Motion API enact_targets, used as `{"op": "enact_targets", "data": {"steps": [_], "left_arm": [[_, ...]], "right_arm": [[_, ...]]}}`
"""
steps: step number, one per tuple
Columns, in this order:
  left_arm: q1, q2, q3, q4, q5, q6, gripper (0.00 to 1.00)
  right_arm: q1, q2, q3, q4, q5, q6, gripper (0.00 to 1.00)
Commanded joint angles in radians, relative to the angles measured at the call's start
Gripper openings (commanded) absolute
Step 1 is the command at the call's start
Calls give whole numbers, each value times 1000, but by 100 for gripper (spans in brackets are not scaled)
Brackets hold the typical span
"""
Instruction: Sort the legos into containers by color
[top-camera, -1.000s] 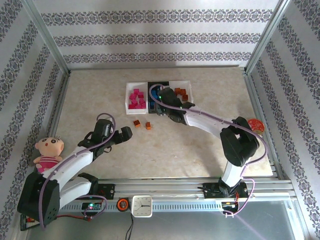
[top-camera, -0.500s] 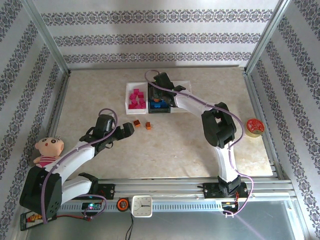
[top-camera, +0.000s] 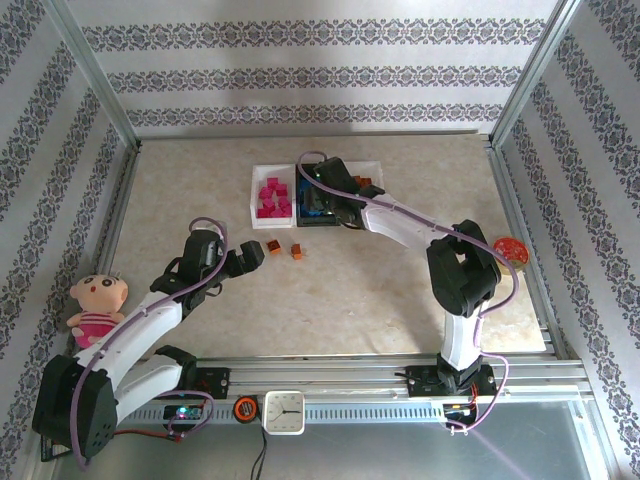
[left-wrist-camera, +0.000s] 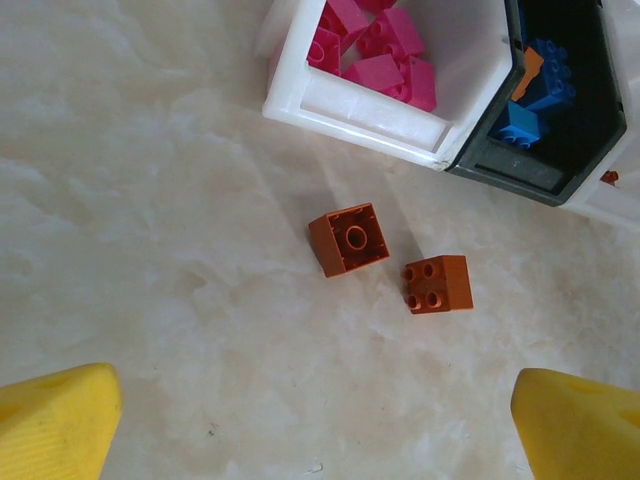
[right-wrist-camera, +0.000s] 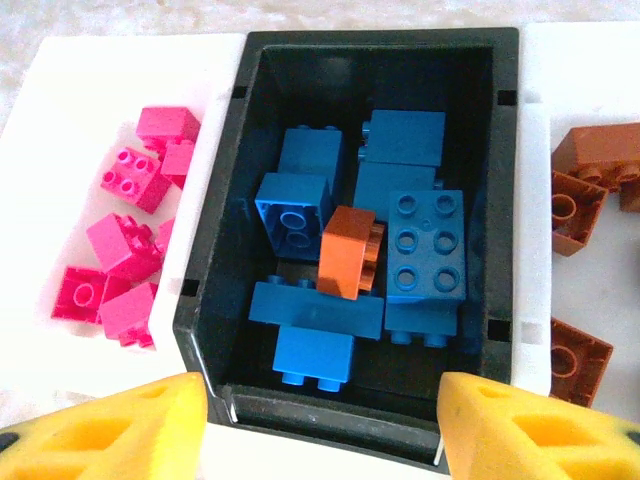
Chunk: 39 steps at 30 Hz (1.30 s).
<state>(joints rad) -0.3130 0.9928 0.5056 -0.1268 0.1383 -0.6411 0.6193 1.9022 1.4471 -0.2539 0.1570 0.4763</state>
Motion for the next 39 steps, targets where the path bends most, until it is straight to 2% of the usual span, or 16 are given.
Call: {"op": "enact_targets", "data": {"steps": [1,13,22,28,39], "left_arm": [[2,-7,4,-44,-9,12,100],[2,-77,-41,-7,26,-12,100],[3,-79,-52,26,33,-7,100],[2,-82,-56,28,39,1,100],[3,-95,-61,35,38,1,100]], "right_arm": [[14,57,51,-16,27,73,60],[26,205,243,-158,115,128,52],[33,253,304,-209,148,167,49],[34,292,360,-251,153,165,48],[38,396,515,-374,245,119,46]]}}
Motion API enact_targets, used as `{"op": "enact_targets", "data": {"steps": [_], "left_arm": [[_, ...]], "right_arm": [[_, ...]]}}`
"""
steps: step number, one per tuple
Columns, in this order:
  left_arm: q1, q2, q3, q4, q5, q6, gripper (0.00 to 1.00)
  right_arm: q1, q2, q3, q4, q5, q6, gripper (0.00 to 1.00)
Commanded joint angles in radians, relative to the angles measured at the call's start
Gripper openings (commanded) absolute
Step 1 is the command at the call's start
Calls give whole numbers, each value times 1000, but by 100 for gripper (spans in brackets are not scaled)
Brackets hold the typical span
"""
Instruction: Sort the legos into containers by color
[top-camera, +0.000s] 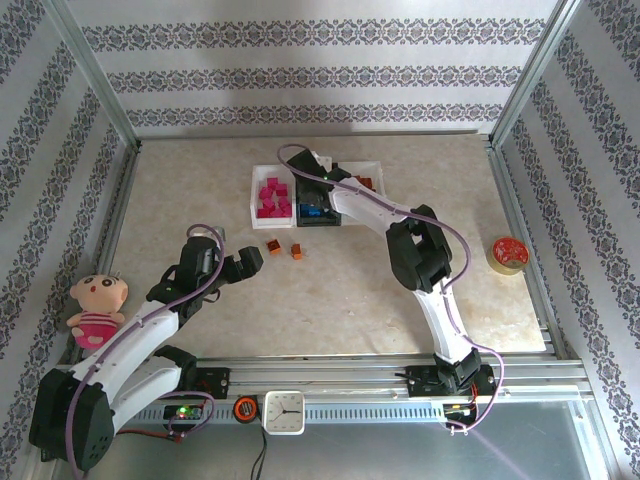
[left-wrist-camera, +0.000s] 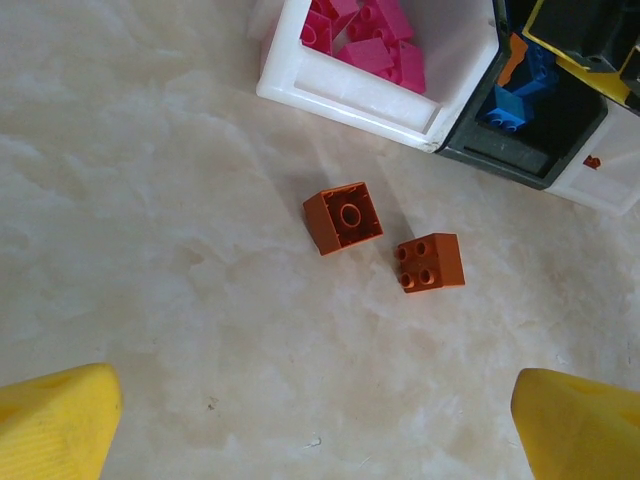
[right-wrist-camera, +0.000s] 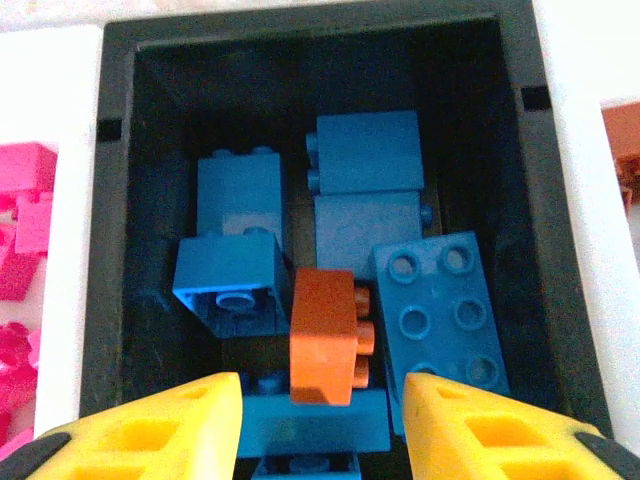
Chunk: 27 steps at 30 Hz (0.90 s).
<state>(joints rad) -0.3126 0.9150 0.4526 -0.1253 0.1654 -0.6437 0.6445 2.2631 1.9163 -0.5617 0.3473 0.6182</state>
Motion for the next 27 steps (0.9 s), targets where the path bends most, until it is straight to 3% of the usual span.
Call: {"op": "enact_targets", "data": {"steps": [1,16,27], "left_arm": [[3,-17,-8,33,12,3,100],[2,-20,-9,36,9,-4,100],[2,-20,-7,32,11,-8,100]], "right_arm": [[14,44,54,-75,69,-24,46],[24,184,214,-188,101,-56,43],[27,199,230,-211,145,-89,28]]}}
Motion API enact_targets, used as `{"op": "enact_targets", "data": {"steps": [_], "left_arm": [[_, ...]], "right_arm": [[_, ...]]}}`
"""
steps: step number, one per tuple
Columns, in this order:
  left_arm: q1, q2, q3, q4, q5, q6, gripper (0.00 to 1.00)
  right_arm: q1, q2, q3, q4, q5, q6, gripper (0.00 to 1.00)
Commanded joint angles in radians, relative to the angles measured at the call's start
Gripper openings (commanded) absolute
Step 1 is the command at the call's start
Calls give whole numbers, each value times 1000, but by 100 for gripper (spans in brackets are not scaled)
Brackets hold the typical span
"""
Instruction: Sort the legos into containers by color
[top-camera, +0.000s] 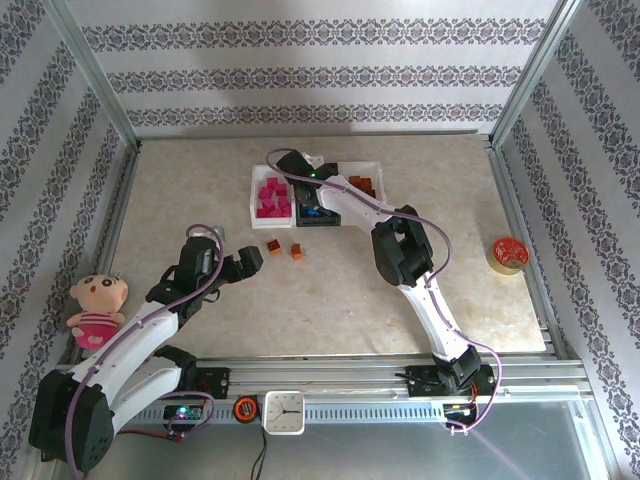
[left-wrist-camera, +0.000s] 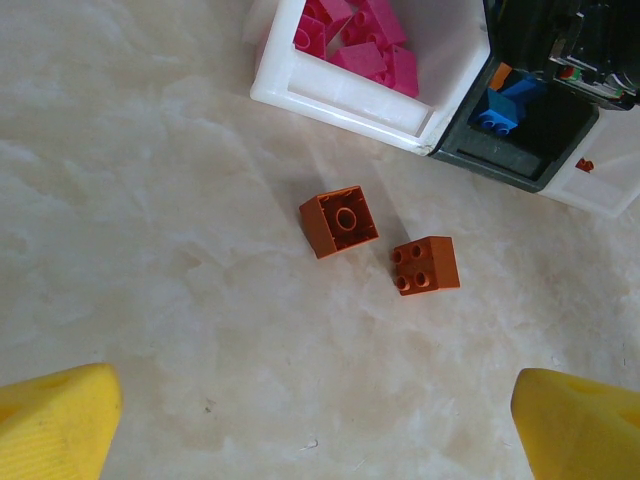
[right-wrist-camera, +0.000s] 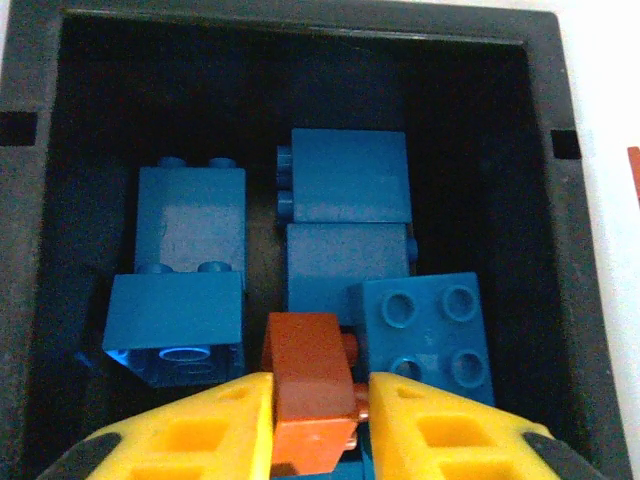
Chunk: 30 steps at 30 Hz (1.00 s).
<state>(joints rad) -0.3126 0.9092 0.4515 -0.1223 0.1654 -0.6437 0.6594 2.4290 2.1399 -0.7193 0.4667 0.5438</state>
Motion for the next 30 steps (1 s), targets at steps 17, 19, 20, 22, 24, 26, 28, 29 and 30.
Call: {"op": "enact_targets", "data": {"steps": [17,19,20,22,24,26,28,29,30], "left_arm": [[3,-14,-5,27,11,-4,100],[4,-15,-4,28,11,-4,100],[4,-15,-4,27,12,-4,100],[4,-13,-4,27,11,-4,100],[5,-13,-4,28,11,-4,100],[6,-14,-4,27,11,-4,100],[6,-14,-2,26,12,-2,100],[5,-16,-2,24,12,-2,100],[5,-16,0,23,12,-2,100]], "right_arm": [[34,2,4,-19,102,-105,16],[36,-6,4,-16,108,-110,16],[37,-15,-1,-12,109,-112,16],[41,-33,-9,0,107,-115,16],[47,-54,-22,18,107,-124,16],[55,-76,-28,31,107,-131,16],[58,-97,-40,40,100,-131,16],[60,-113,-52,50,96,-131,16],[60,-127,-66,60,94,-131,16]]}}
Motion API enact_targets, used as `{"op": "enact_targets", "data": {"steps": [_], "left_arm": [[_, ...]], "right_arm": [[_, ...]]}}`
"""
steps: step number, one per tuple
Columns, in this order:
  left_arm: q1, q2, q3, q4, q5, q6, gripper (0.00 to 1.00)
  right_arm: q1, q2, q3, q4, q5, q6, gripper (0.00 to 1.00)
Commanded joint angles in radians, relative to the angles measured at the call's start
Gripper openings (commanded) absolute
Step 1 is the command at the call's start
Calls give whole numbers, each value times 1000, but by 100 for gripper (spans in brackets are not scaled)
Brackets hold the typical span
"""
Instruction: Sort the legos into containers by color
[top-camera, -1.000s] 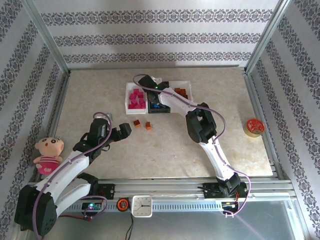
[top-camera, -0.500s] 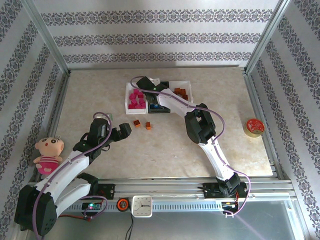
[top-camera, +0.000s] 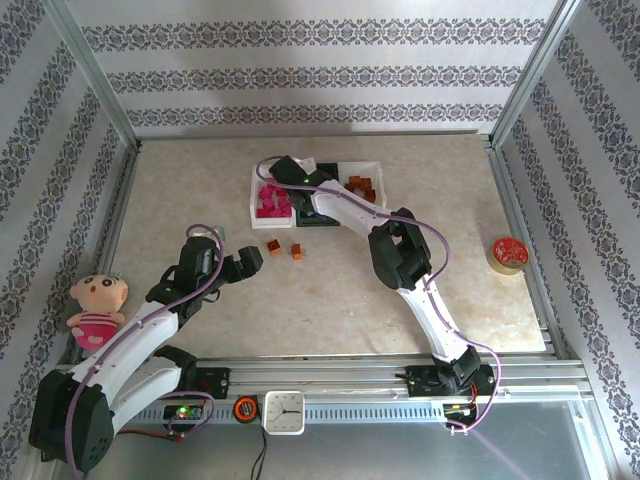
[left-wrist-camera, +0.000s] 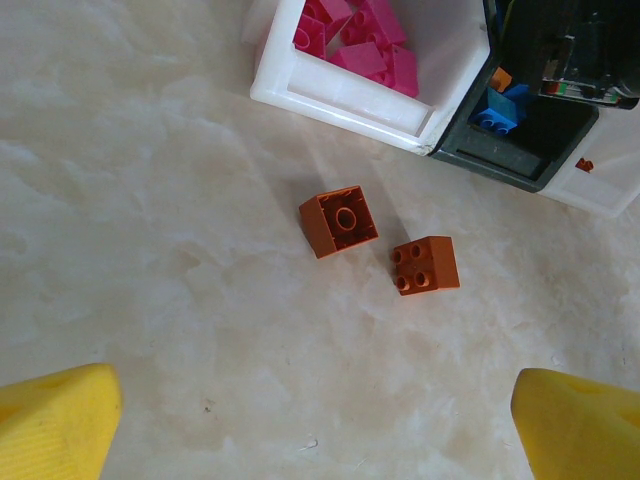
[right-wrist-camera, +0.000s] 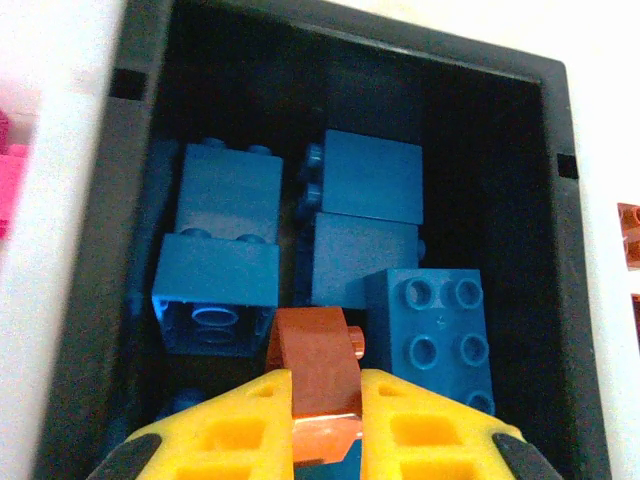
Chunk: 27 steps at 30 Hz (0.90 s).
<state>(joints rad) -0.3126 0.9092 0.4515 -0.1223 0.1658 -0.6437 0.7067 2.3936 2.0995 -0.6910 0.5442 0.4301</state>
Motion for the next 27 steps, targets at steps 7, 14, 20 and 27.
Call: {"op": "enact_targets", "data": {"steps": [7,14,20,27], "left_arm": [[7,-17,8,14,-4,-10,100],[10,15,17,36,-2,-15,100],[14,42,25,42,-6,-16,100],[15,32,47,3,-9,-16,100]], "right_arm": [[2,-260,-197,119,-6,-2,17],[-96,-486,-500,238,-47,29,18],[-204,-516,-595,276,-100,43,19],[-259,-448,-506,263,-201,-10,65]]}}
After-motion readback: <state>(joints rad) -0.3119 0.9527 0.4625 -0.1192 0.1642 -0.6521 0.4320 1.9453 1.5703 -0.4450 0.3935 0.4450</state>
